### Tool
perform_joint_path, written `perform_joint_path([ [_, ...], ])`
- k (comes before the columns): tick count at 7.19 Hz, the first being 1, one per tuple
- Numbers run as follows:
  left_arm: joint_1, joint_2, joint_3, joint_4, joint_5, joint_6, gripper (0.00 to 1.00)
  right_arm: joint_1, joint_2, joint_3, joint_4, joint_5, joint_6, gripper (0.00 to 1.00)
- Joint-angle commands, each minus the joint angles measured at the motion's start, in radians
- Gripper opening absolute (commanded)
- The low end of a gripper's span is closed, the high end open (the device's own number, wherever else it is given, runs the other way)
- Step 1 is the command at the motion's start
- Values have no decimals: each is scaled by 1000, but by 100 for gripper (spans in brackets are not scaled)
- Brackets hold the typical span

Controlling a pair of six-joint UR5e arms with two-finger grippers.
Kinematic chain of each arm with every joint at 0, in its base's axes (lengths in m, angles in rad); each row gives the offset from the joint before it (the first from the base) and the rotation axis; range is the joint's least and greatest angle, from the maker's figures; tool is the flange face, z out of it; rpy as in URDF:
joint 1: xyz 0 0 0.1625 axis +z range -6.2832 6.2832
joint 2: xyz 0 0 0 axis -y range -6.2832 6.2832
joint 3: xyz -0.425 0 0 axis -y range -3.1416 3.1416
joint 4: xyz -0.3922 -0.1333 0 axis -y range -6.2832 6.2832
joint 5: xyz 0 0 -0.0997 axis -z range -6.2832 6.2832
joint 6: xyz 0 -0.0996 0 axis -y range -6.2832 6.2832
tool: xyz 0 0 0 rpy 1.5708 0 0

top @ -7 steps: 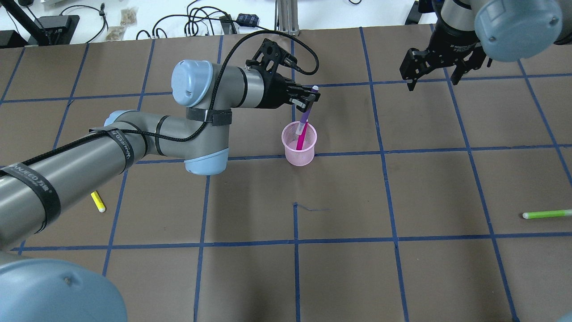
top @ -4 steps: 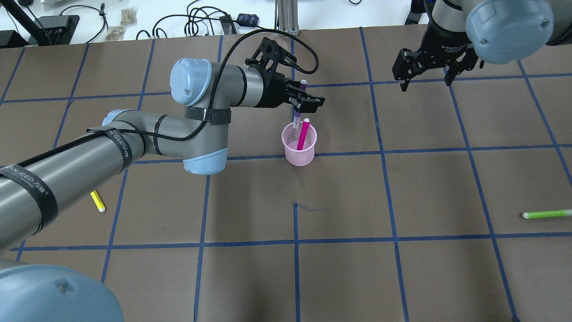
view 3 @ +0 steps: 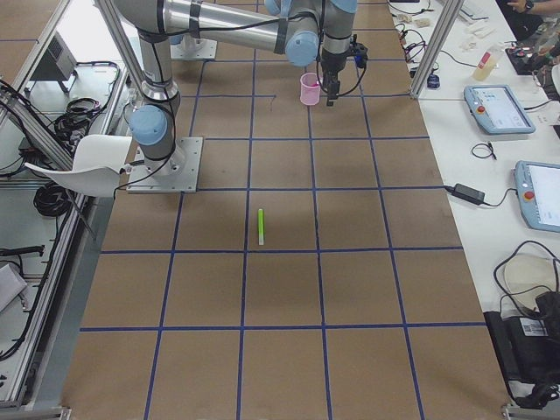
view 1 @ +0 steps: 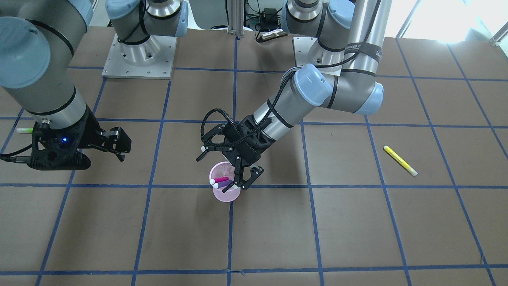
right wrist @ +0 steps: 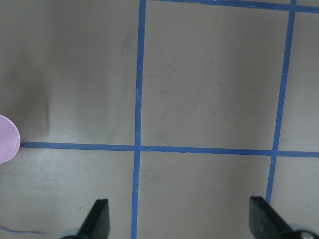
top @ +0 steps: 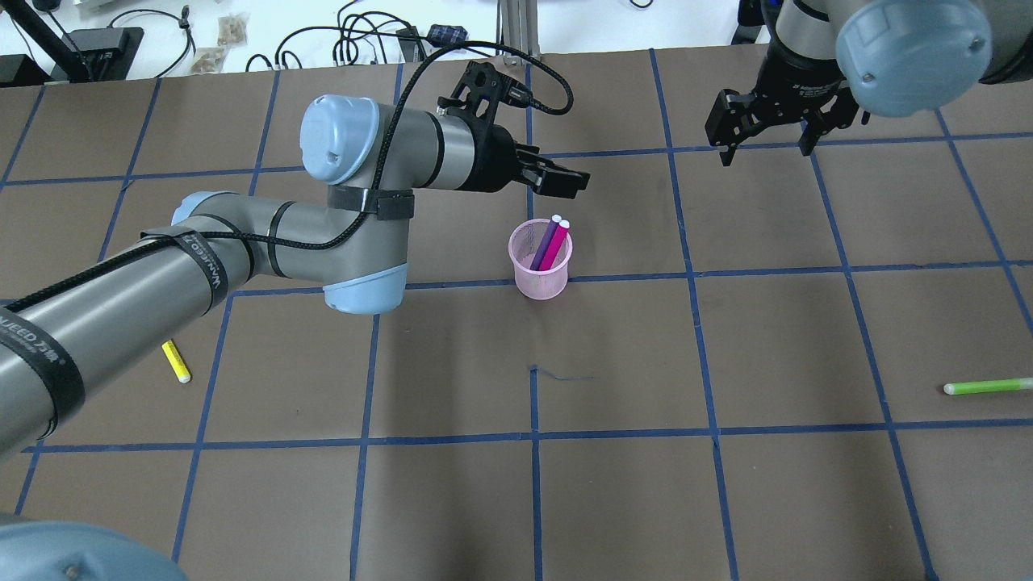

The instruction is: Insert purple and pink pens into pink cup

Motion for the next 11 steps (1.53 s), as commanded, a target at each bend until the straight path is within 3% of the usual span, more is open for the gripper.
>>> perform_joint_path([
  [1, -1, 97, 98, -322, 120, -123, 100, 0, -1, 1, 0, 1, 0, 100],
  [3, 4, 181, 277, -873, 400, -134, 100, 8, -13, -13, 1, 7, 2, 100],
  [5, 42, 239, 304, -1101, 588, -163, 100, 44, -28, -24, 26, 32, 26, 100],
  [8, 126, 303, 286, -1248, 604, -269, 100, 49, -70, -24, 84, 36, 26, 100],
  [9, 123, 329, 281, -1248, 687, -269, 100, 60, -71, -16, 86, 36, 26, 100],
  [11, 132, 339, 277, -1245, 682, -258, 100, 83, -73, -16, 84, 38, 26, 100],
])
